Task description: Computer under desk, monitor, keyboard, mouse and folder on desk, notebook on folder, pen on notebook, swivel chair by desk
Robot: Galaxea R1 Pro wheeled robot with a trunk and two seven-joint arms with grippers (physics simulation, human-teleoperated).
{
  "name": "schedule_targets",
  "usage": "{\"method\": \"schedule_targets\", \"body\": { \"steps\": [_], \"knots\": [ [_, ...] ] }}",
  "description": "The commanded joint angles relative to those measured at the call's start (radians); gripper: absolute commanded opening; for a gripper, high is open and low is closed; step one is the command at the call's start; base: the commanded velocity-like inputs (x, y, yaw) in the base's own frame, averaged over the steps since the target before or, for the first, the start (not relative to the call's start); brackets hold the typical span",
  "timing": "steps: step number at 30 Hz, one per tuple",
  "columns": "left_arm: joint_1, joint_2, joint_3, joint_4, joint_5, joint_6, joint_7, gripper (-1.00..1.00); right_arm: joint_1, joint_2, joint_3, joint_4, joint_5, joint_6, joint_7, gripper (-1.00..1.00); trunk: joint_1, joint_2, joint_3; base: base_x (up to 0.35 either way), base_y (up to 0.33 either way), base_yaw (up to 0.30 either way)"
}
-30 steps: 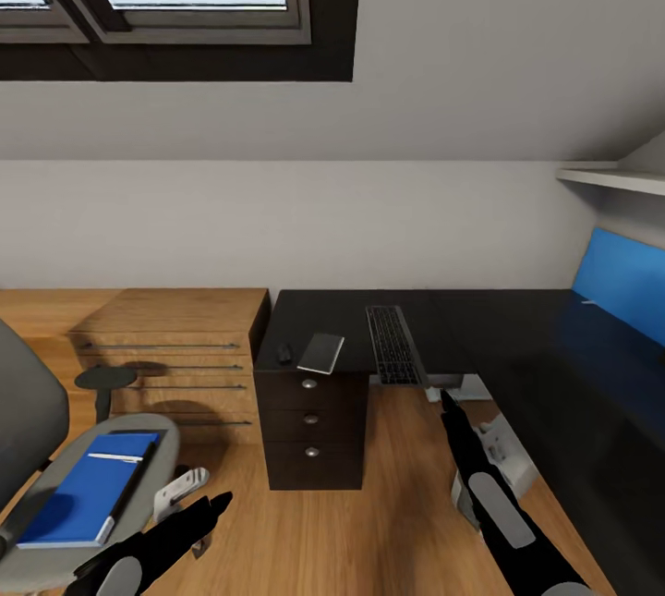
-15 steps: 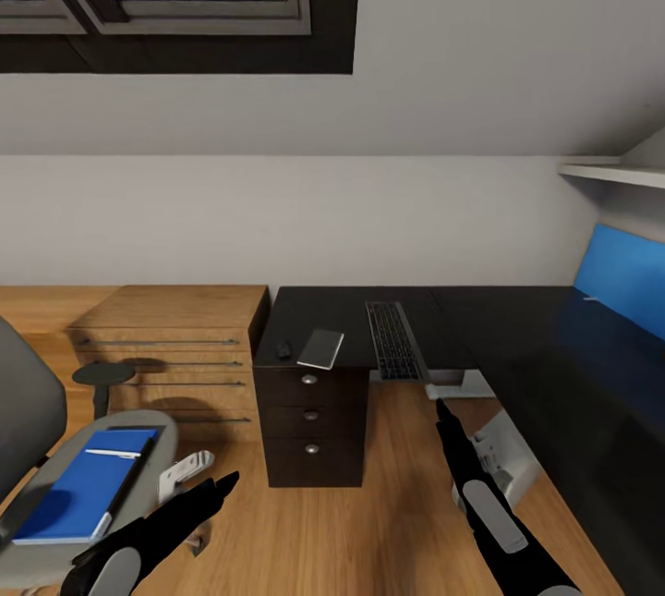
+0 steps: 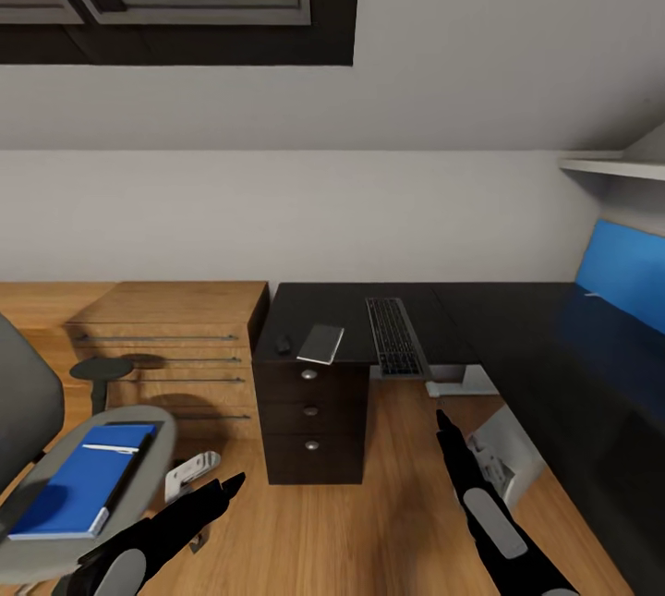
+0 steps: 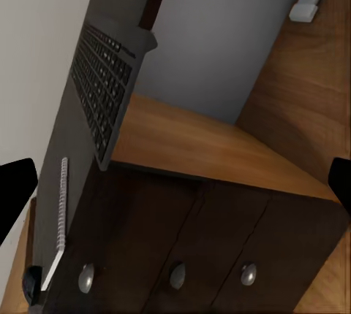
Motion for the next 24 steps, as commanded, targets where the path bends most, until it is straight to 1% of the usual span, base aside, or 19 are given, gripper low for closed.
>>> {"method": "schedule_targets", "body": {
  "steps": [1,4,6,7,9,11,12,14,16,17,18,23,24],
  "knots": [
    [-0.001,0.001,-0.002,-0.001,0.011,0.001,0.01,1.0,-0.001,-0.001,0.007,0.013,-0.01,-0.008,0.004,1.0,0.004,-0.008,-0.004,0.0,0.0,0.0],
    [-0.001,0.001,-0.002,-0.001,0.011,0.001,0.01,1.0,-0.004,-0.001,0.007,0.038,-0.002,-0.008,0.005,1.0,0.015,-0.029,-0.014,0.0,0.0,0.0],
    [-0.001,0.001,-0.002,-0.001,0.011,0.001,0.01,1.0,-0.009,-0.002,0.007,0.078,0.025,-0.007,0.006,1.0,0.023,-0.043,-0.02,0.0,0.0,0.0],
    [-0.001,0.001,-0.002,-0.001,0.012,0.001,0.01,1.0,-0.017,-0.002,0.007,0.106,0.046,-0.006,0.006,1.0,0.027,-0.05,-0.023,0.0,0.0,0.0],
    [-0.001,0.001,-0.002,-0.001,0.012,0.001,0.01,1.0,-0.033,-0.002,0.007,0.15,0.07,-0.006,0.007,1.0,0.035,-0.064,-0.029,0.0,0.0,0.0],
    [-0.001,0.001,-0.002,-0.001,0.012,0.001,0.01,1.0,-0.05,-0.002,0.006,0.193,0.087,-0.005,0.019,1.0,0.042,-0.078,-0.036,0.0,0.0,0.0],
    [-0.001,0.001,-0.002,-0.001,0.012,0.001,0.01,1.0,-0.052,-0.002,0.006,0.2,0.09,-0.005,0.027,1.0,0.046,-0.085,-0.039,0.0,0.0,0.0],
    [-0.001,0.001,-0.002,-0.001,0.012,0.001,0.01,1.0,-0.058,-0.003,0.005,0.218,0.094,-0.005,0.1,1.0,0.054,-0.099,-0.045,0.0,0.0,0.0],
    [-0.001,0.001,-0.002,-0.001,0.012,0.001,0.01,1.0,-0.06,-0.003,0.004,0.223,0.094,-0.005,0.136,1.0,0.061,-0.113,-0.051,0.0,0.0,0.0],
    [-0.001,0.001,-0.002,-0.001,0.012,0.001,0.01,1.0,-0.061,-0.003,0.003,0.226,0.094,-0.005,0.166,1.0,0.065,-0.12,-0.054,0.0,0.0,0.0],
    [-0.001,0.001,-0.002,-0.001,0.012,0.001,0.01,1.0,-0.062,-0.003,0.003,0.229,0.093,-0.003,0.237,1.0,0.069,-0.127,-0.058,0.0,0.0,0.0],
    [-0.001,0.001,-0.002,-0.001,0.012,0.001,0.01,1.0,-0.062,-0.005,-0.002,0.228,0.09,-0.002,0.303,1.0,0.088,-0.162,-0.073,0.0,0.0,0.0],
    [-0.001,0.001,-0.002,-0.001,0.012,0.001,0.01,1.0,-0.062,-0.008,-0.003,0.226,0.09,-0.002,0.343,1.0,0.088,-0.162,-0.073,0.0,0.0,0.0]
  ]
}}
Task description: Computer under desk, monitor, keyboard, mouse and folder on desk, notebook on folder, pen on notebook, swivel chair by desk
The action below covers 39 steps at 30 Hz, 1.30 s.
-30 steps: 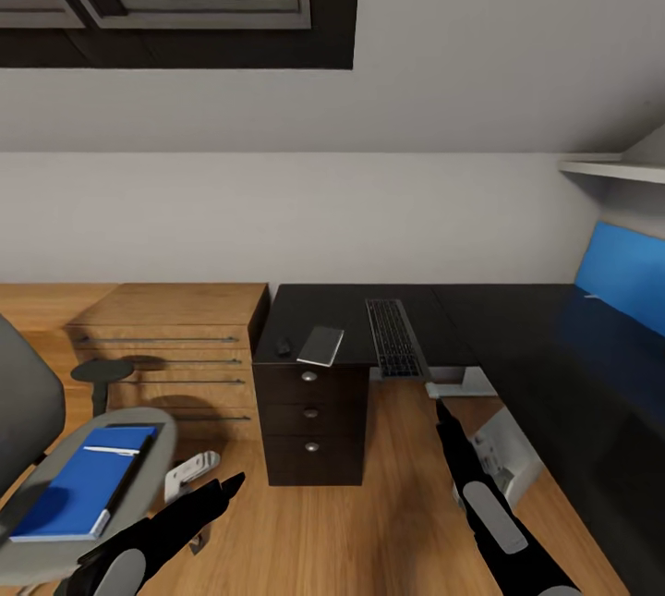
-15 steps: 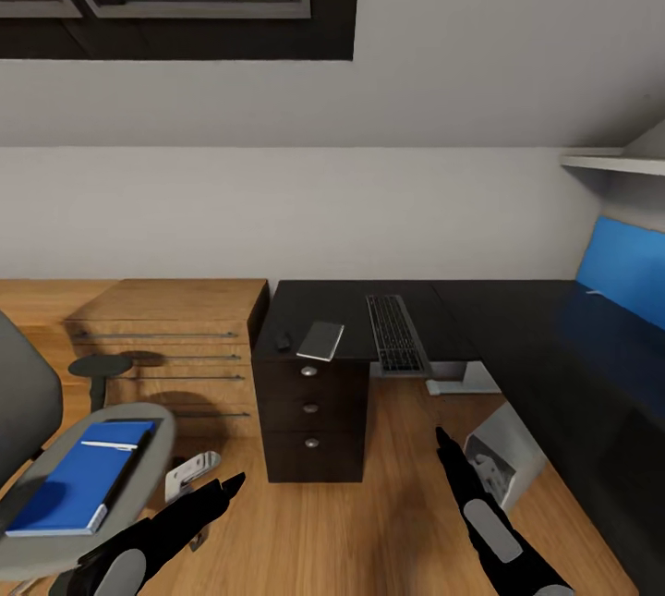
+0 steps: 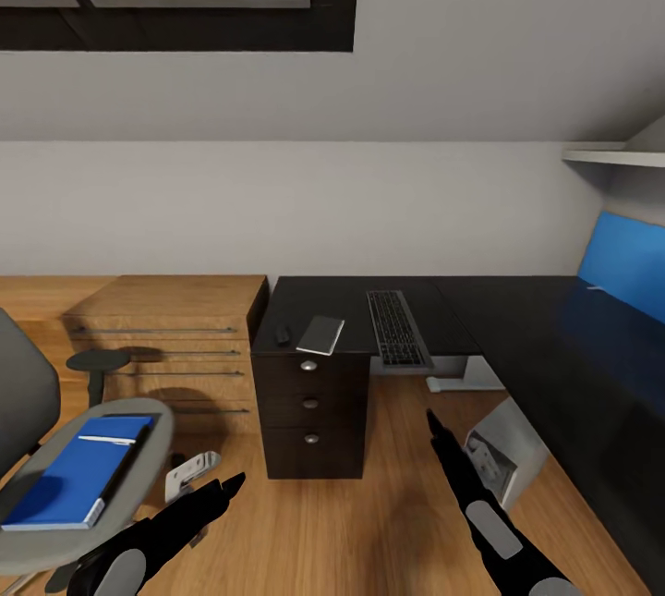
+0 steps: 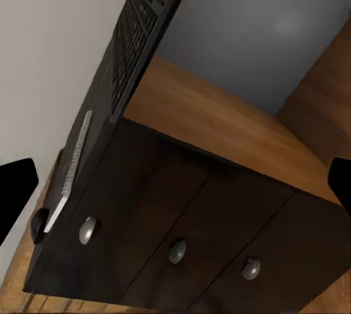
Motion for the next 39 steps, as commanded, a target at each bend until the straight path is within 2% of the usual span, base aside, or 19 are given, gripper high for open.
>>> {"method": "schedule_targets", "body": {
  "steps": [1,5,12,24,26,27,28,31,34,39],
  "knots": [
    [-0.001,0.001,-0.002,-0.001,0.01,0.001,0.01,1.0,-0.001,-0.002,0.008,0.001,-0.01,-0.006,0.01,1.0,0.0,-0.001,-0.001,0.0,0.0,0.0],
    [-0.001,0.001,-0.002,0.0,0.012,0.002,0.01,1.0,-0.001,-0.003,0.01,-0.001,-0.01,-0.007,0.043,1.0,0.0,-0.001,-0.001,0.0,0.0,0.0],
    [-0.001,0.001,-0.007,0.007,0.012,0.004,0.011,1.0,-0.001,-0.003,0.009,0.0,-0.01,-0.006,0.051,1.0,0.0,-0.001,-0.001,0.023,0.0,0.0],
    [-0.001,0.002,-0.008,0.008,0.011,0.004,0.011,1.0,-0.001,0.005,0.011,0.001,-0.019,-0.008,0.032,1.0,0.0,-0.001,-0.001,0.301,0.0,0.0],
    [-0.001,0.002,-0.008,0.008,0.011,0.004,0.011,1.0,-0.001,0.005,0.011,0.001,-0.039,-0.007,0.03,1.0,0.0,-0.001,-0.001,0.327,0.0,0.0],
    [-0.001,0.002,-0.008,0.008,0.011,0.004,0.011,1.0,-0.001,0.005,0.011,0.001,-0.07,-0.006,0.028,1.0,0.0,-0.001,-0.001,0.327,0.0,0.0],
    [-0.001,0.002,-0.008,0.008,0.01,0.004,0.011,1.0,-0.001,0.005,0.011,0.001,-0.129,0.006,0.028,1.0,0.0,-0.001,-0.001,0.295,0.0,0.0],
    [-0.001,0.002,-0.008,0.008,0.011,0.005,0.011,1.0,-0.001,0.004,0.008,0.001,-0.177,0.071,0.029,1.0,0.0,-0.001,-0.001,0.168,0.0,0.0],
    [-0.001,0.002,-0.008,0.008,0.012,0.005,0.01,1.0,-0.001,0.004,0.007,0.002,-0.251,0.155,0.029,1.0,0.0,-0.001,-0.001,0.049,0.0,0.0],
    [-0.001,0.001,-0.008,0.008,0.015,0.005,0.01,1.0,-0.001,0.004,0.008,0.003,-0.297,0.189,0.03,1.0,0.0,-0.001,-0.001,0.014,0.0,0.0]
  ]
}}
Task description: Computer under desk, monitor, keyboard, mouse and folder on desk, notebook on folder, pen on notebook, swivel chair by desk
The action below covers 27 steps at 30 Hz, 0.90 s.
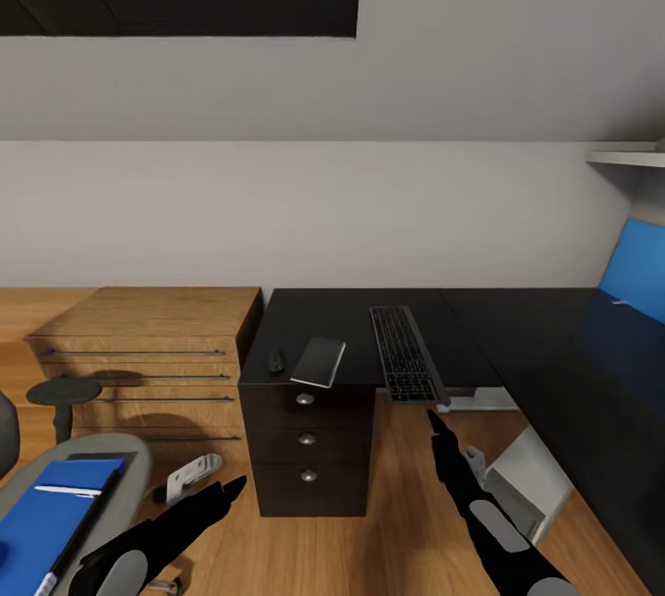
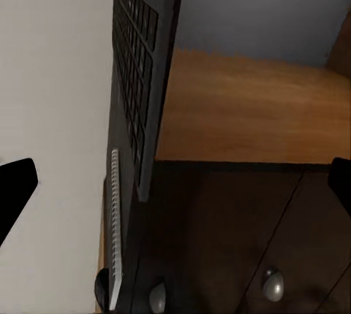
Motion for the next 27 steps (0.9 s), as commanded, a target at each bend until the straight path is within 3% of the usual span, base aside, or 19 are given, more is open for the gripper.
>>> {"method": "schedule_targets", "body": {
  "steps": [1,4,13,27],
  "knots": [
    [-0.001,0.001,-0.002,-0.001,0.011,0.001,0.01,1.0,-0.001,-0.002,0.007,0.0,-0.013,0.0,0.003,1.0,0.004,-0.008,-0.004,0.003,0.0,0.0],
    [-0.001,0.0,-0.002,-0.001,0.011,0.0,0.01,1.0,-0.001,-0.002,0.007,0.0,-0.016,0.002,0.003,1.0,0.015,-0.029,-0.014,0.001,0.0,0.0],
    [-0.001,0.001,-0.002,-0.001,0.011,0.001,0.01,1.0,-0.001,-0.003,0.006,-0.001,-0.017,0.001,0.005,1.0,0.015,-0.029,-0.014,0.0,0.0,0.0],
    [-0.001,0.002,-0.002,-0.001,0.011,0.001,0.01,1.0,-0.001,-0.003,0.006,-0.001,-0.016,0.0,0.005,1.0,0.015,-0.029,-0.014,0.126,0.0,0.0]
  ]
}}
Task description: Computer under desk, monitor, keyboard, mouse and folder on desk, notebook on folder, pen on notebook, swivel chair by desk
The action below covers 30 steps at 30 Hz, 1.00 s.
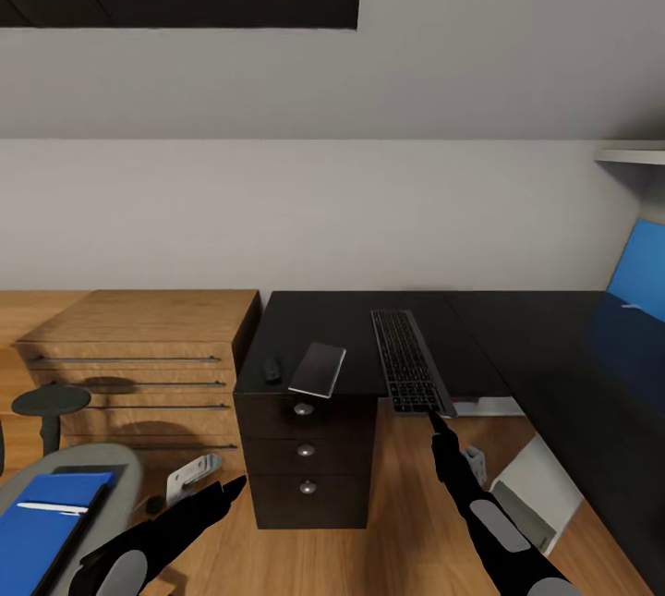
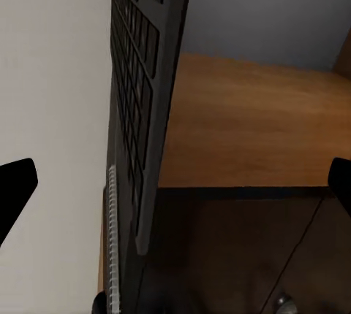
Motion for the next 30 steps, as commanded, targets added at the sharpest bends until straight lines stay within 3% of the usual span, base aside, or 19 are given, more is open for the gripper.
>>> {"method": "schedule_targets", "body": {
  "steps": [1,15,30],
  "knots": [
    [-0.001,0.001,-0.002,-0.001,0.011,0.001,0.01,1.0,-0.001,-0.001,0.007,0.001,-0.01,-0.002,0.003,1.0,0.0,-0.001,-0.001,0.199,0.0,0.0],
    [-0.001,0.001,-0.002,0.0,0.012,0.001,0.01,1.0,-0.001,-0.001,0.007,0.001,-0.01,-0.002,0.003,1.0,0.0,-0.001,-0.001,0.16,0.0,0.0],
    [-0.001,0.001,-0.002,0.0,0.014,0.002,0.01,1.0,-0.001,-0.001,0.007,0.001,-0.009,-0.002,0.002,1.0,0.0,-0.001,-0.001,0.006,0.0,0.0]
  ]
}}
